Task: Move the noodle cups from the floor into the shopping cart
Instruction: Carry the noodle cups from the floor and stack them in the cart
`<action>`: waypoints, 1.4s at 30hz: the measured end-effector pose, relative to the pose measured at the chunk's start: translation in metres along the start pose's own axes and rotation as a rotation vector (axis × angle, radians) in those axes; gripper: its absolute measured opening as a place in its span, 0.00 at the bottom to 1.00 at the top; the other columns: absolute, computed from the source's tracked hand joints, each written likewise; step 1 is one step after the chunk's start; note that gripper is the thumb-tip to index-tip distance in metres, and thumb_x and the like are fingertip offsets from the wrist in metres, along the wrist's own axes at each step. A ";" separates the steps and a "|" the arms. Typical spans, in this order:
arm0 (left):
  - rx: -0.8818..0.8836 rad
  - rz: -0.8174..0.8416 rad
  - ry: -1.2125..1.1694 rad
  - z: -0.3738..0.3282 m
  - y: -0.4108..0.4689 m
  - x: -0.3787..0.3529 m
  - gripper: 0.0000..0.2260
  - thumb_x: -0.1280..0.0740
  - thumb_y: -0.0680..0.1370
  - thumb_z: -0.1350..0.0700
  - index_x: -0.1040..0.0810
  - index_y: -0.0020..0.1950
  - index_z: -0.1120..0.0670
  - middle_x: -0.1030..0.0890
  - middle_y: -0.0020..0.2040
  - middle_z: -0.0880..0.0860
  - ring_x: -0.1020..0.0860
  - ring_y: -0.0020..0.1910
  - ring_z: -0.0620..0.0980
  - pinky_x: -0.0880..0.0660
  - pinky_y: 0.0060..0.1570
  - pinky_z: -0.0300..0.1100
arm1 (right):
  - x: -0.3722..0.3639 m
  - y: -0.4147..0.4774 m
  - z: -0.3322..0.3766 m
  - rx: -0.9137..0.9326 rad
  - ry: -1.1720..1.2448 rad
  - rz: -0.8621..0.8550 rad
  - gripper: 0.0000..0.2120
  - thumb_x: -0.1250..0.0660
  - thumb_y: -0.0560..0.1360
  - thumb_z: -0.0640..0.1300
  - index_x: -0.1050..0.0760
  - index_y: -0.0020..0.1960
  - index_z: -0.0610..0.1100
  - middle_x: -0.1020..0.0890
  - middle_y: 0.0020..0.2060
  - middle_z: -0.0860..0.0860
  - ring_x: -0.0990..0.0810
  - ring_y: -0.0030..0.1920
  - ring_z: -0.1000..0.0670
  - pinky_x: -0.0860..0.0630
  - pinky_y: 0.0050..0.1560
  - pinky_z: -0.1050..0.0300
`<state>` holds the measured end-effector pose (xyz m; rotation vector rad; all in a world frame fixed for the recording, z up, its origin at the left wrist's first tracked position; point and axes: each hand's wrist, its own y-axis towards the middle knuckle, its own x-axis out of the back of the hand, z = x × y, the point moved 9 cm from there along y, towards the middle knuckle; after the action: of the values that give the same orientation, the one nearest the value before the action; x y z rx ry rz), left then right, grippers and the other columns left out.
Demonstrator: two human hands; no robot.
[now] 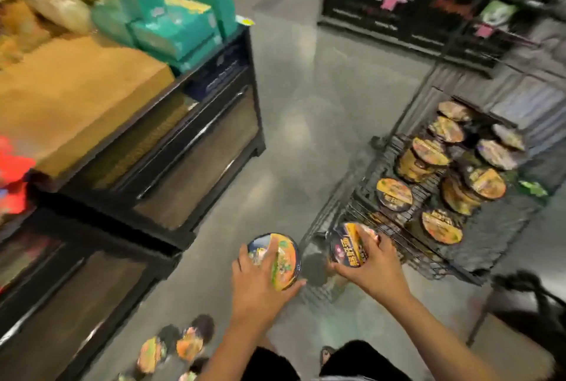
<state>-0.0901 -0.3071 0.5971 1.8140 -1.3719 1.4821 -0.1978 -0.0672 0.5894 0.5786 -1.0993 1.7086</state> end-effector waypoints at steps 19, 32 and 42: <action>-0.747 0.270 0.141 -0.189 0.137 0.005 0.47 0.51 0.61 0.18 0.51 0.77 0.35 0.48 0.75 0.57 0.41 0.69 0.59 0.37 0.70 0.50 | 0.057 -0.027 -0.098 -0.643 0.490 -0.484 0.64 0.37 0.45 0.83 0.36 0.74 0.52 0.30 0.58 0.48 0.29 0.62 0.45 0.30 0.65 0.50; -0.802 0.258 0.201 -0.352 0.209 -0.080 0.46 0.44 0.62 0.21 0.41 0.76 0.40 0.40 0.73 0.62 0.36 0.67 0.64 0.35 0.67 0.54 | 0.170 0.091 -0.195 -0.566 0.328 -0.501 0.50 0.29 0.56 0.73 0.36 0.73 0.54 0.33 0.63 0.45 0.30 0.63 0.43 0.30 0.66 0.49; -0.743 0.370 0.315 -0.375 0.227 -0.145 0.51 0.52 0.59 0.17 0.43 0.77 0.42 0.44 0.74 0.63 0.40 0.70 0.64 0.36 0.69 0.58 | 0.153 0.154 -0.228 -0.521 0.109 -0.283 0.54 0.38 0.55 0.78 0.37 0.74 0.51 0.36 0.70 0.38 0.35 0.69 0.36 0.35 0.67 0.42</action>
<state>-0.4620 -0.0409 0.5362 0.8678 -1.8230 1.1148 -0.3744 0.1890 0.5381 0.2878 -1.2557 1.1346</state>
